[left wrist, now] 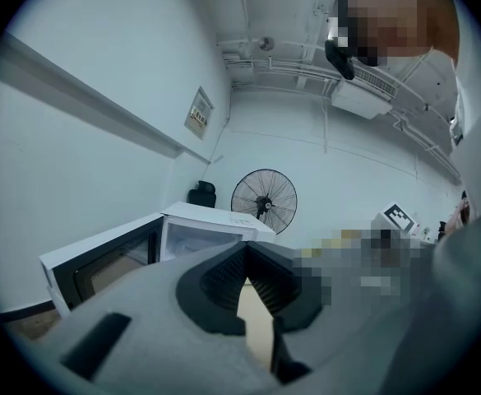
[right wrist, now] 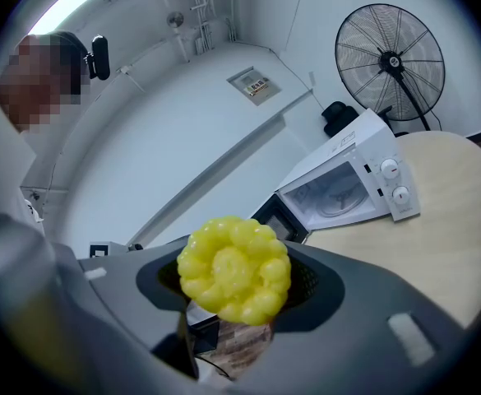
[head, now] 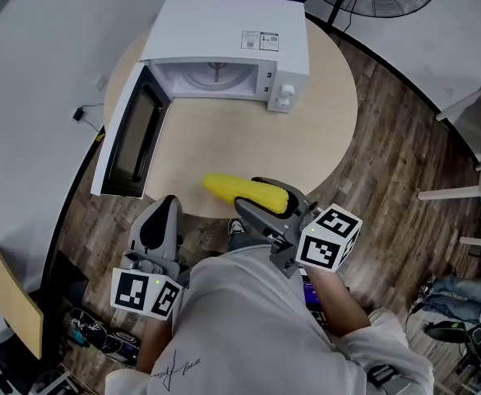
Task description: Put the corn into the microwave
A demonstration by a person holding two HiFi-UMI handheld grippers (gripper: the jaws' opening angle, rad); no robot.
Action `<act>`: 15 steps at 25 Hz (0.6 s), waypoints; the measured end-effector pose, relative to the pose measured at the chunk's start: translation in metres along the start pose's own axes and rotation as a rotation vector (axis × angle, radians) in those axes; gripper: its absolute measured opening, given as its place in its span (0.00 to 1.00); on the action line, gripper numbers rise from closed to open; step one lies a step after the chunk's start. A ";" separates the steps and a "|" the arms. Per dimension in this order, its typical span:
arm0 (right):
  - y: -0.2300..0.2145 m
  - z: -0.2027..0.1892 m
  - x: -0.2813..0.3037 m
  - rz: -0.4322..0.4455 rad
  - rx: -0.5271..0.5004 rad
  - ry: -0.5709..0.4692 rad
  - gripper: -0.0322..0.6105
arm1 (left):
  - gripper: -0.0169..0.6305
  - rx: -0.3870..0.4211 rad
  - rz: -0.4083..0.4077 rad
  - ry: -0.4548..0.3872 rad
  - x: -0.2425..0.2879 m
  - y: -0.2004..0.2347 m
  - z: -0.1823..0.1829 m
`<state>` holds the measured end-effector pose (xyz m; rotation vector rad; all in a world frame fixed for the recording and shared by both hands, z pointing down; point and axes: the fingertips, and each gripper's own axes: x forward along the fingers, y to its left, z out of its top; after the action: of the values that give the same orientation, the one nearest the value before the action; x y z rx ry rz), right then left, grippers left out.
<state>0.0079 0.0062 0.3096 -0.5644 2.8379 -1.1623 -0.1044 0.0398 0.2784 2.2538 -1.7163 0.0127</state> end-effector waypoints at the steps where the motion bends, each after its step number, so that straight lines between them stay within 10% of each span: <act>1: -0.004 0.001 0.000 -0.003 0.000 0.000 0.45 | 0.02 0.000 0.000 0.000 0.004 0.000 0.000; 15: -0.035 0.014 0.000 -0.060 -0.011 -0.026 0.45 | 0.02 -0.012 -0.012 0.027 0.035 -0.007 0.000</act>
<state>0.0211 -0.0264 0.3228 -0.6642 2.8262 -1.1394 -0.0877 0.0087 0.2832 2.2450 -1.6848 0.0306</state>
